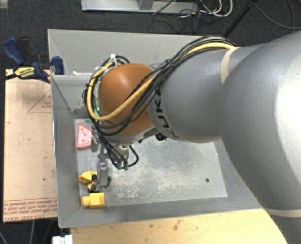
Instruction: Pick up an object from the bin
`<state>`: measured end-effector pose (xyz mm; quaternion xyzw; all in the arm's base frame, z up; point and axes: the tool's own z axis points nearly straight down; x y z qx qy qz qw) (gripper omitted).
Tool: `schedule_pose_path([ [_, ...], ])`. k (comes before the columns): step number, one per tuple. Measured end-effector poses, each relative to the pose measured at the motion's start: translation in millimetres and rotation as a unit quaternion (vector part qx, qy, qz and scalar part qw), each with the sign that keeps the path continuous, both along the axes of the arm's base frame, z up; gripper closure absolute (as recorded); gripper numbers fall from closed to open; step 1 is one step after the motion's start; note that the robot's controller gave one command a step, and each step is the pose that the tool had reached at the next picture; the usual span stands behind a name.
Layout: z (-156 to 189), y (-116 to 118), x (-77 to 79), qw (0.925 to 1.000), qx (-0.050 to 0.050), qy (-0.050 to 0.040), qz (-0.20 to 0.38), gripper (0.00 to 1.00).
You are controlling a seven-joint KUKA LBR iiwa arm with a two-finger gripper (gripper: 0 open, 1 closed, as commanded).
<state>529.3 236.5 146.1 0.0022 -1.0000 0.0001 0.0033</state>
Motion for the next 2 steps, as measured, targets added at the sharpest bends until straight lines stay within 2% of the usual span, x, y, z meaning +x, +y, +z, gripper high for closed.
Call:
schedule_pose_path([
  [1, 4.7, -1.1, 1.7, 1.0000, 0.001, -0.0030, -0.002, 0.00],
  [2, -29.3, -16.7, -17.0, 0.9993, 0.002, -0.0058, 0.038, 0.00],
])
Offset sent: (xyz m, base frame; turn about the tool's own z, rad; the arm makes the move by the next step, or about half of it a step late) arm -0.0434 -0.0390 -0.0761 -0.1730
